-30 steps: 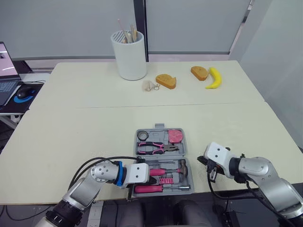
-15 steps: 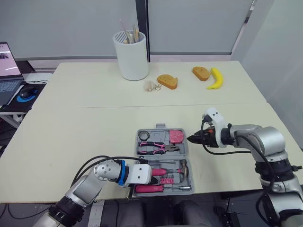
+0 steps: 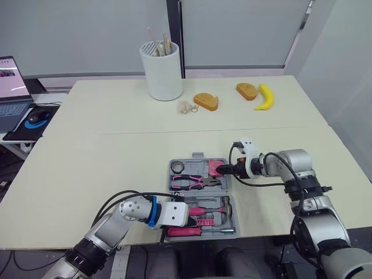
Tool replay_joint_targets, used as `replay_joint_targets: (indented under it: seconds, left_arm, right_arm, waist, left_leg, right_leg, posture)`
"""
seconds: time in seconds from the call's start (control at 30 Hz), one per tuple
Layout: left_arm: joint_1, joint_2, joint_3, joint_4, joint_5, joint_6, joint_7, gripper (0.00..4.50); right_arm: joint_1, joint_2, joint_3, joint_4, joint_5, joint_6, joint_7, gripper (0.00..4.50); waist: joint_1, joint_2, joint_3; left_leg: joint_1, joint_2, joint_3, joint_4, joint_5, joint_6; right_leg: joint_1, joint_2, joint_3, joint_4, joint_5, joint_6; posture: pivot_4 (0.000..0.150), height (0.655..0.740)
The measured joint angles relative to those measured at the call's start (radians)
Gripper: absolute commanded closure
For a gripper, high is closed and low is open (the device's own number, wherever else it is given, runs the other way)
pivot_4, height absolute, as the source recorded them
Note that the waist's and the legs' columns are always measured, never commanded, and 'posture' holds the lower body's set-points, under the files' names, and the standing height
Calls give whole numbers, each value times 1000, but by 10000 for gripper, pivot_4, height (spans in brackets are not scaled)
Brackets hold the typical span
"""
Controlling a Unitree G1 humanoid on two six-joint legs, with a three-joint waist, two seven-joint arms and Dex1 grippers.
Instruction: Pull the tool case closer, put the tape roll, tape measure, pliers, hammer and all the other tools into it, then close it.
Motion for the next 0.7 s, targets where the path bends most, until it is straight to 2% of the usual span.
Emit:
replay_joint_targets:
  seconds: [0.3, 0.7]
  left_arm:
    - [-9, 23, -23, 23, 17, -46, -5, 45000]
    - [-30, 32, -39, 33, 34, -65, -24, 45000]
  right_arm:
    - [-50, 29, 23, 204, -21, -149, 80, 141]
    - [-58, 20, 40, 250, -42, -270, 276, 141]
  waist:
    - [-18, -1, -12]
    - [-26, 3, -17]
  left_leg:
    - [5, 2, 0, -2, 0, 0]
    - [7, 2, 0, -4, 0, 1]
  right_leg:
    - [3, 2, 0, -1, 0, 0]
    - [7, 2, 0, -5, 0, 0]
  posture:
    - [1500, 7303]
    - [1500, 7303]
